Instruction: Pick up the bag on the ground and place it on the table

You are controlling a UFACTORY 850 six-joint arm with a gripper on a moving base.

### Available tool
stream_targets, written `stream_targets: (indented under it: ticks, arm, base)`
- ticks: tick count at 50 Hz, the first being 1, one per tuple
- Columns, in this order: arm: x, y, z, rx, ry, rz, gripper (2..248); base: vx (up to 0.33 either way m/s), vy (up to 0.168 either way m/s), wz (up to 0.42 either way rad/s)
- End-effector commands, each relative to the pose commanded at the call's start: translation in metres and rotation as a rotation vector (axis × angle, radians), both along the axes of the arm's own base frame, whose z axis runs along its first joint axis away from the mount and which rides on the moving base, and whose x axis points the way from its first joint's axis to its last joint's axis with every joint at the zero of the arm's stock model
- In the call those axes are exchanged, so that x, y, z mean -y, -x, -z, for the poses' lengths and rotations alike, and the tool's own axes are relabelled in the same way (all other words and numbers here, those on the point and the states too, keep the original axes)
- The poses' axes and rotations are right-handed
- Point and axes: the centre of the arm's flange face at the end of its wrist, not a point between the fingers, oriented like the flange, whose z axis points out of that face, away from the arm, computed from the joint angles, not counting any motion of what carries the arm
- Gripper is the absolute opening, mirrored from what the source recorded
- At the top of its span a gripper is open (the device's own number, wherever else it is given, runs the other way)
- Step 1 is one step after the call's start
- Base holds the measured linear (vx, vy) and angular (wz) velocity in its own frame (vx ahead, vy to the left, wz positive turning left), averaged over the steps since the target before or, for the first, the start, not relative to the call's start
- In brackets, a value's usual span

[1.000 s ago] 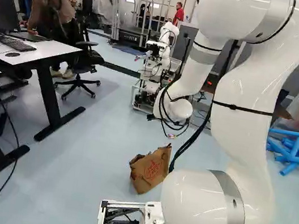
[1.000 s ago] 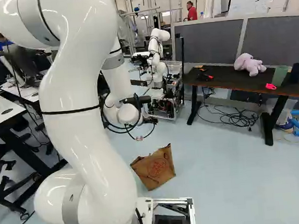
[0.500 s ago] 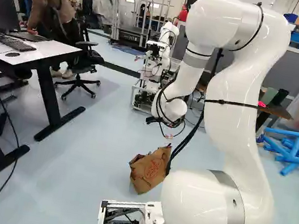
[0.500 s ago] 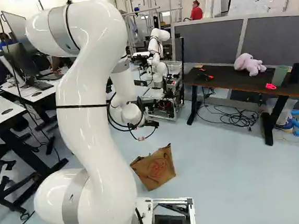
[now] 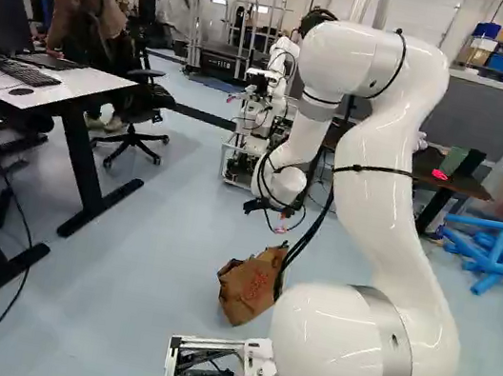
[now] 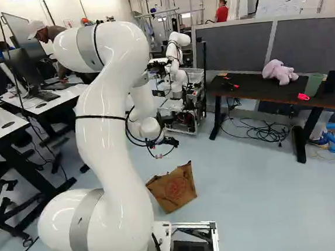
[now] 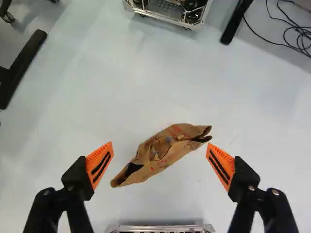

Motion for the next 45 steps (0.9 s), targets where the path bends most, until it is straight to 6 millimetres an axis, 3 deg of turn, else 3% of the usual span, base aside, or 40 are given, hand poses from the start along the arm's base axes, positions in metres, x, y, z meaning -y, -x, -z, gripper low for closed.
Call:
stream_targets:
  ticks: [28, 45]
  arm:
    - [0.001, -0.005, 0.043, -0.13, -0.017, 0.107, 247]
    - [0.001, -0.007, 0.068, -0.173, -0.075, 0.26, 247]
  base:
    - [0.0, 0.0, 0.0]
    - [0.0, 0.0, 0.0]
